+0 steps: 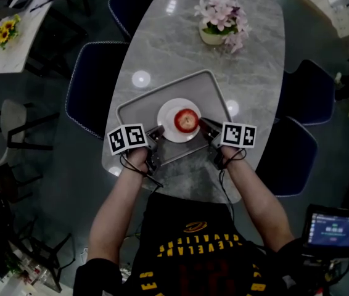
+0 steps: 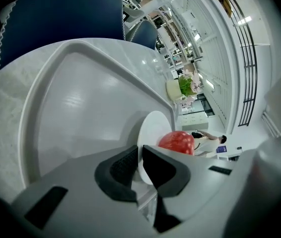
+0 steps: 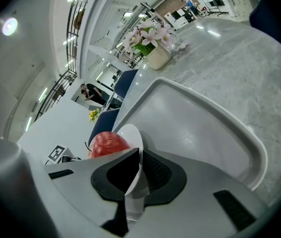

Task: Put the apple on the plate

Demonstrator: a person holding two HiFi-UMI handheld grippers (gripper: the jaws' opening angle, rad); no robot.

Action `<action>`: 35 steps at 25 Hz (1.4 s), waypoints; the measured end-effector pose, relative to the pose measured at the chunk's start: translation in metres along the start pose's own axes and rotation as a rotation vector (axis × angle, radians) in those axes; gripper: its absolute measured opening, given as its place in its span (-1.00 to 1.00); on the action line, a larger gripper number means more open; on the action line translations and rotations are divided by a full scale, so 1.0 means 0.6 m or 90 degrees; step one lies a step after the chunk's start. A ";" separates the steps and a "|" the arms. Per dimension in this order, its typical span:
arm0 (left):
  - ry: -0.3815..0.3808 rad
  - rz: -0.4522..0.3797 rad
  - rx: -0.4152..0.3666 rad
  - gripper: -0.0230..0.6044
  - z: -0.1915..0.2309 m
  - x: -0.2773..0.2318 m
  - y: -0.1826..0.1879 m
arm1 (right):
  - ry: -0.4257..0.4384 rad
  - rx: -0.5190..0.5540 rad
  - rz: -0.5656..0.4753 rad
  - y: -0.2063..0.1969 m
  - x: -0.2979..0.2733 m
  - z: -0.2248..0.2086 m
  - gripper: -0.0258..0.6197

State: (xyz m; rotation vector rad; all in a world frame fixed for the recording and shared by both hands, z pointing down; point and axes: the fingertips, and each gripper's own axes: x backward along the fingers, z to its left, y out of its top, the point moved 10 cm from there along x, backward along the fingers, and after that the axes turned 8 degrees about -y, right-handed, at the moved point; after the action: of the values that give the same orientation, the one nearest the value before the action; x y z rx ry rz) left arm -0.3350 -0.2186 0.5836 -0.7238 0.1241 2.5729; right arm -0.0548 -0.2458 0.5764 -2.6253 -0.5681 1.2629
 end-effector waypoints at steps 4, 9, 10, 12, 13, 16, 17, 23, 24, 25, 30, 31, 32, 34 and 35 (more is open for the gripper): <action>0.002 0.000 -0.001 -0.83 0.001 -0.002 0.002 | -0.004 0.004 0.005 0.003 -0.001 0.000 -0.82; 0.009 -0.003 0.001 -0.83 0.002 -0.004 0.002 | -0.016 0.031 0.023 0.012 -0.010 0.002 -0.82; 0.010 -0.004 0.003 -0.83 0.003 -0.003 0.000 | -0.019 0.035 0.027 0.012 -0.010 0.003 -0.82; 0.013 -0.007 0.009 -0.83 0.006 0.000 -0.002 | -0.022 0.043 0.035 0.013 -0.014 0.007 -0.82; 0.015 -0.009 0.013 -0.83 0.008 0.000 -0.002 | -0.024 0.048 0.039 0.015 -0.017 0.009 -0.82; 0.021 -0.016 0.021 -0.83 0.012 -0.001 -0.005 | -0.028 0.069 0.051 0.021 -0.024 0.011 -0.82; 0.023 -0.018 0.024 -0.84 0.013 -0.001 -0.008 | -0.029 0.076 0.055 0.022 -0.025 0.011 -0.82; 0.027 -0.038 0.030 -0.83 0.015 -0.008 -0.018 | -0.027 0.087 0.059 0.031 -0.035 0.004 -0.82; 0.029 -0.040 0.028 -0.84 0.015 -0.007 -0.019 | -0.027 0.088 0.060 0.031 -0.037 0.005 -0.82; 0.031 -0.042 0.026 -0.83 0.014 -0.005 -0.019 | -0.028 0.089 0.061 0.030 -0.037 0.006 -0.82; 0.043 -0.053 0.006 -0.83 0.010 -0.002 -0.024 | -0.033 0.102 0.058 0.027 -0.036 0.011 -0.82; 0.049 -0.054 0.000 -0.82 0.010 -0.002 -0.024 | -0.034 0.107 0.057 0.028 -0.037 0.012 -0.82; 0.056 -0.056 -0.007 -0.82 0.008 -0.003 -0.024 | -0.036 0.115 0.054 0.028 -0.038 0.013 -0.82; 0.072 -0.058 -0.027 -0.80 0.005 -0.003 -0.024 | -0.050 0.137 0.038 0.030 -0.036 0.014 -0.82; 0.081 -0.059 -0.040 -0.76 0.002 -0.003 -0.024 | -0.061 0.147 0.021 0.032 -0.033 0.013 -0.82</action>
State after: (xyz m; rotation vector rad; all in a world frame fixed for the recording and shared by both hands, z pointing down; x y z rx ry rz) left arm -0.3275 -0.2063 0.5863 -0.8954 0.0493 2.4521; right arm -0.0673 -0.2712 0.5793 -2.4051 -0.3689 1.3809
